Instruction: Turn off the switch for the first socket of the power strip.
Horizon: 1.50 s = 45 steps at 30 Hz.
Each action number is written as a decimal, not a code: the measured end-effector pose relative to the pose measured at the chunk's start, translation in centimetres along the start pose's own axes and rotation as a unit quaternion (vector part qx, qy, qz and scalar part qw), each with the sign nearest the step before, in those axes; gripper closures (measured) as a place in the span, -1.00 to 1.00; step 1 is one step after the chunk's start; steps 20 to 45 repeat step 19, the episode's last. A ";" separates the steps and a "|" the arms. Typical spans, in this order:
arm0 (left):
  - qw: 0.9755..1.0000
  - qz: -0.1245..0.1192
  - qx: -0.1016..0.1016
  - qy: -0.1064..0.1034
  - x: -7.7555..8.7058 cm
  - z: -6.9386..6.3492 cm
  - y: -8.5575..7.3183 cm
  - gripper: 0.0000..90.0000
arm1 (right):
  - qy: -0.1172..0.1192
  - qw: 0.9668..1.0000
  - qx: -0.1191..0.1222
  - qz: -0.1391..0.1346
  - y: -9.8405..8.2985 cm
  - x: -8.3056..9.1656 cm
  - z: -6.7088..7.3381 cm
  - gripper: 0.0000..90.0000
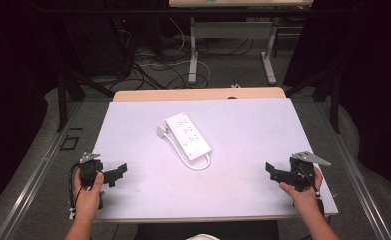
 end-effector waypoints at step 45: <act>1.000 0.007 -0.008 0.004 -0.7 -0.1 -0.3 -0.98 | 0.000 1.000 -0.006 -0.002 -0.1 -0.2 -0.2 -0.93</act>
Point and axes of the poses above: each handheld gripper's, and its own axes: x roughly backward along the jaws, y roughly out of its top, z roughly to its left, the point moved 4 cm from there along -x, roughly forward along the jaws, and after that the axes turned 3 degrees about -z, right-handed, at the moved point
